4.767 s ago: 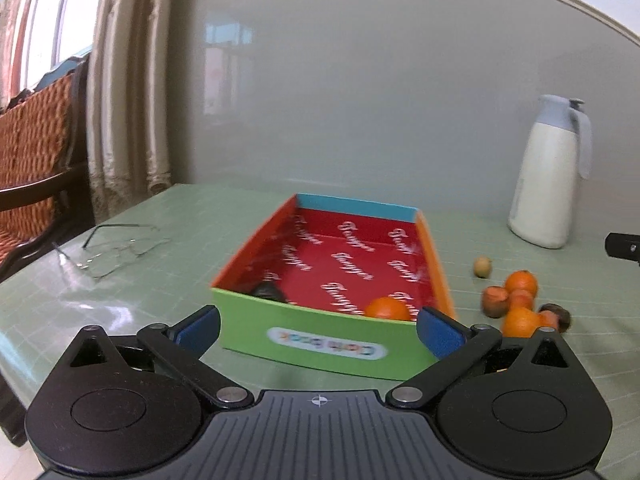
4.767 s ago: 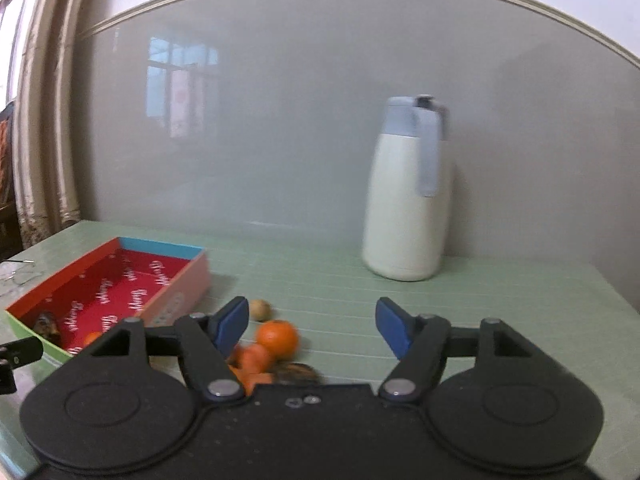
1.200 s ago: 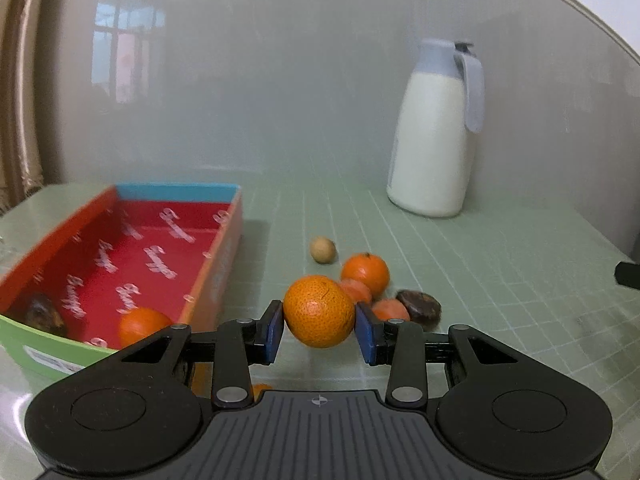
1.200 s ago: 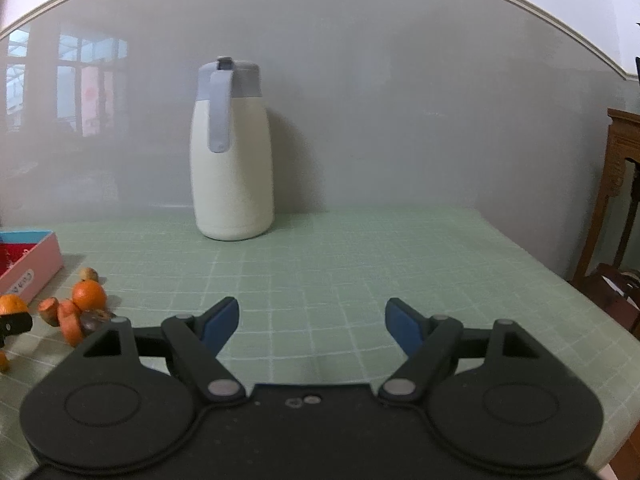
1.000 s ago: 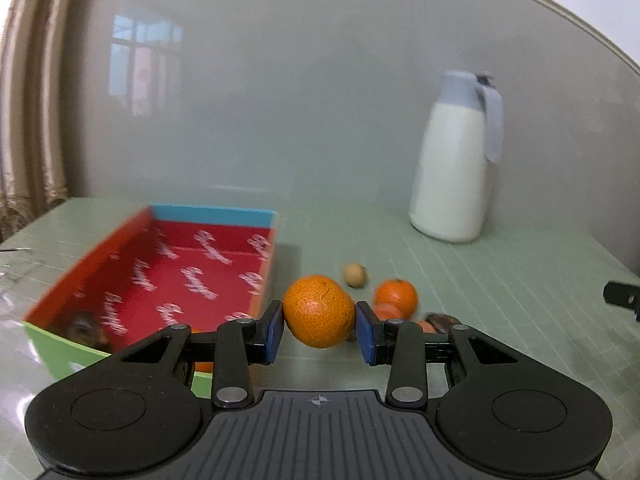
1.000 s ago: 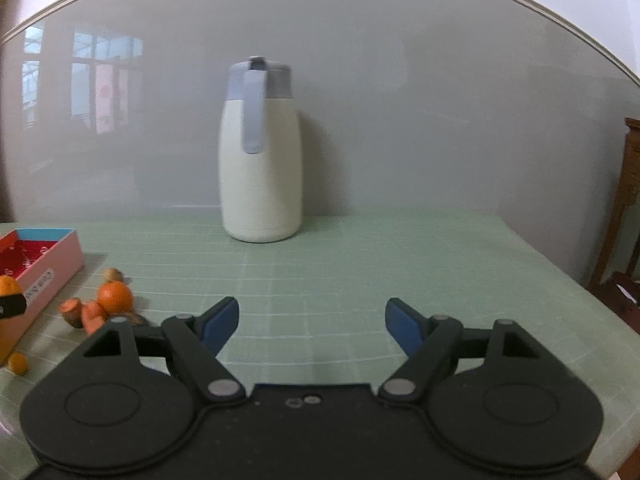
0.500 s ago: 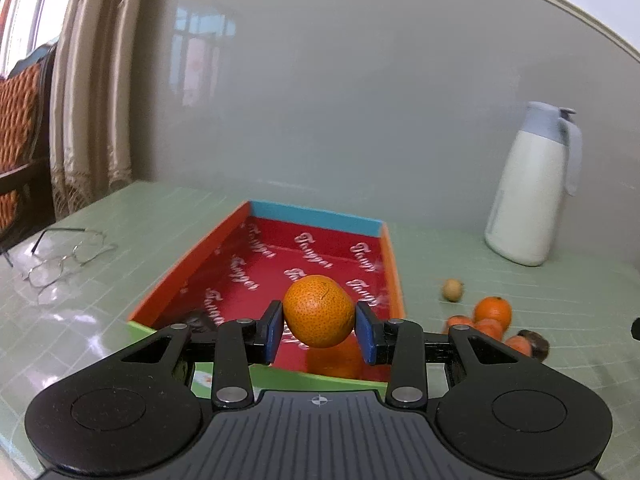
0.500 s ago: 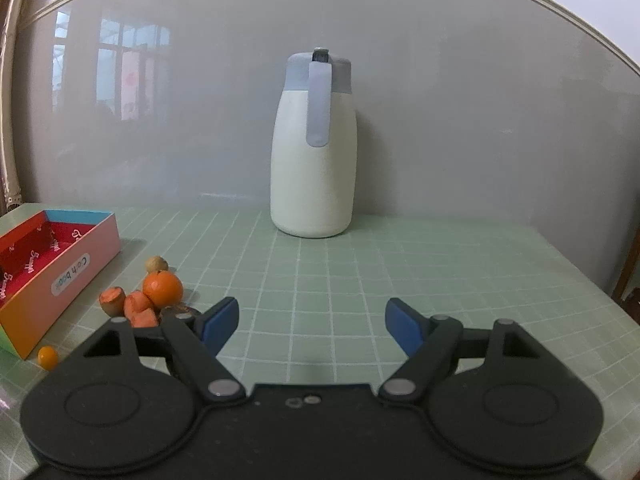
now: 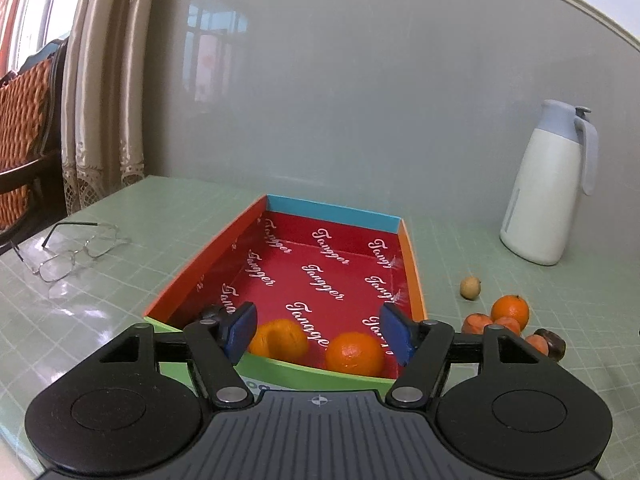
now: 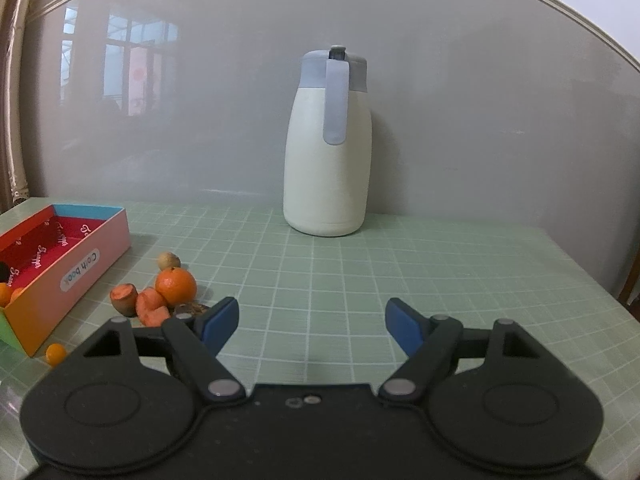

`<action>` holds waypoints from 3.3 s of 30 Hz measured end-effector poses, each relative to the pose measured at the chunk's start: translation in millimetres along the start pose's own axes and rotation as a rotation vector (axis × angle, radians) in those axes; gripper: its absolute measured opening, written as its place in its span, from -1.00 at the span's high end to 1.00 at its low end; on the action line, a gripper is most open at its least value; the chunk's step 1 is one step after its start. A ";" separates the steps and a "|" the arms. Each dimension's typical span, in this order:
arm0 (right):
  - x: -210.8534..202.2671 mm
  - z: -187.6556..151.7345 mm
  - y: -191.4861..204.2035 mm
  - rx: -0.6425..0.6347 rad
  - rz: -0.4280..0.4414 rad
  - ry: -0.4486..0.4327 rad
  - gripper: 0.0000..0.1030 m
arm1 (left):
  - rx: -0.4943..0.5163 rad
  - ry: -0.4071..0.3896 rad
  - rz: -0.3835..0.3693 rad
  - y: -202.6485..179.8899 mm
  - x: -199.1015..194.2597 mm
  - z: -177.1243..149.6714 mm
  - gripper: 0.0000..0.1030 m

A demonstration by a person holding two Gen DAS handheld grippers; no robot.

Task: Organize fruits
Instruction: 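Carry the mandarin into the red box and open the left gripper, then move the right gripper to the pile and grasp an orange fruit piece, then carry the orange piece into the red box and open the right gripper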

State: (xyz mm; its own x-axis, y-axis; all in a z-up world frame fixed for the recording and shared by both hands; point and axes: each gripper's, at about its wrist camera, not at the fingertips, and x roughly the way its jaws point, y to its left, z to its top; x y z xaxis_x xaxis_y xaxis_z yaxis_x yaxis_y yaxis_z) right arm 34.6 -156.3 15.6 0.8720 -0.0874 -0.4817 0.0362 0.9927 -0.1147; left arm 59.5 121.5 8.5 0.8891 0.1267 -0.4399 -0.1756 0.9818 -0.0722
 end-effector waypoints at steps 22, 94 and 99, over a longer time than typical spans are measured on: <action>-0.9 0.5 21.7 -0.032 0.055 0.005 -0.55 | 0.000 -0.023 0.035 15.0 -12.3 4.0 -0.45; 30.8 20.1 136.1 -0.134 0.252 0.043 0.42 | -0.049 -0.025 0.215 119.3 -36.3 -5.6 -0.45; 22.4 26.0 153.7 -0.128 0.301 -0.007 0.42 | -0.054 -0.021 0.243 133.6 -40.3 -6.6 -0.46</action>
State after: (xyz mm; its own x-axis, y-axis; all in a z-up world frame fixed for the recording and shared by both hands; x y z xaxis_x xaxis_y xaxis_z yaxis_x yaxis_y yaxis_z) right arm 72.5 -3.5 9.7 0.8378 0.2091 -0.5043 -0.2848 0.9555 -0.0771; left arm -2.6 246.7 10.7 0.8264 0.3620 -0.4313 -0.4076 0.9130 -0.0147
